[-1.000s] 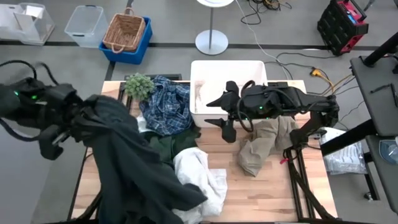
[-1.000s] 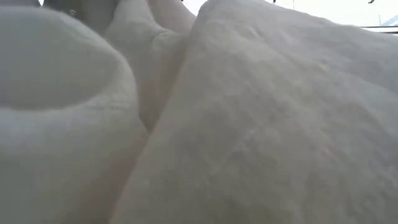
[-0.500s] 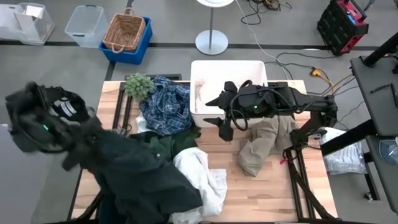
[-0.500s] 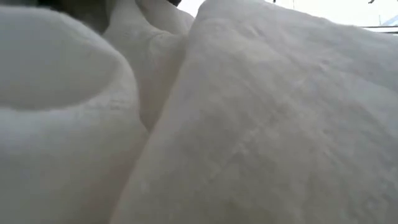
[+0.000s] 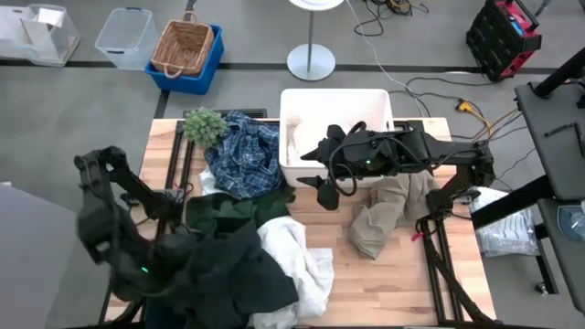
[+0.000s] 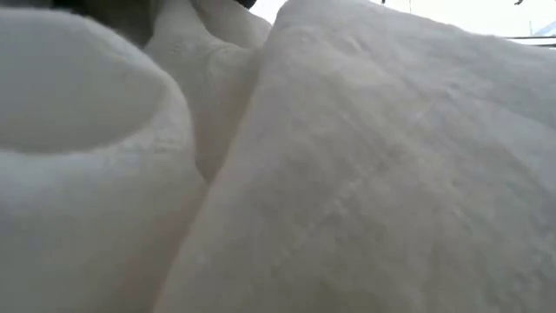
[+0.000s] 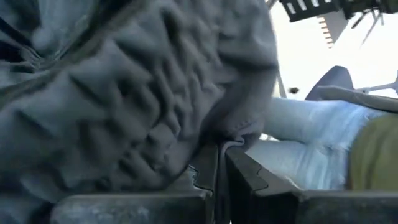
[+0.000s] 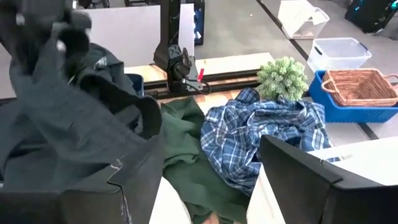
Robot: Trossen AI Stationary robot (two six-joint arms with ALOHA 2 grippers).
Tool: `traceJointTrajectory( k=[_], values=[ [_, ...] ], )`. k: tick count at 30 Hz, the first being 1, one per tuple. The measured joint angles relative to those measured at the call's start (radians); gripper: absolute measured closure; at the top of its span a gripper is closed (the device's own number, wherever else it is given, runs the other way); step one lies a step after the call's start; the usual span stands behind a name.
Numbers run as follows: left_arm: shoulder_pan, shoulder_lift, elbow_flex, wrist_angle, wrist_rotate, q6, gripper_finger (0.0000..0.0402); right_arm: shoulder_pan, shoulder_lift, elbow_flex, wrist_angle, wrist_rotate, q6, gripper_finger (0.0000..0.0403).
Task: Sort clothes
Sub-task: Put the dark gray shorts in the blue bin
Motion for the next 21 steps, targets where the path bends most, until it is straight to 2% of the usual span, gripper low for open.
traceJointTrajectory(
  k=[8, 15, 21],
  values=[
    [0.039, 0.000, -0.372, 0.380, -0.009, -0.002, 0.0401, 0.000, 0.000, -0.037, 0.023, 0.000, 0.008, 0.0158],
    [0.008, -0.014, -0.629, 0.587, 0.072, -0.209, 0.0401, 0.000, 0.000, -0.081, 0.023, 0.000, 0.019, 0.0150],
    [0.000, -0.016, -0.799, 0.776, 0.129, -0.292, 0.0401, 0.000, 0.000, -0.113, 0.024, 0.000, 0.021, 0.0148]
  ],
)
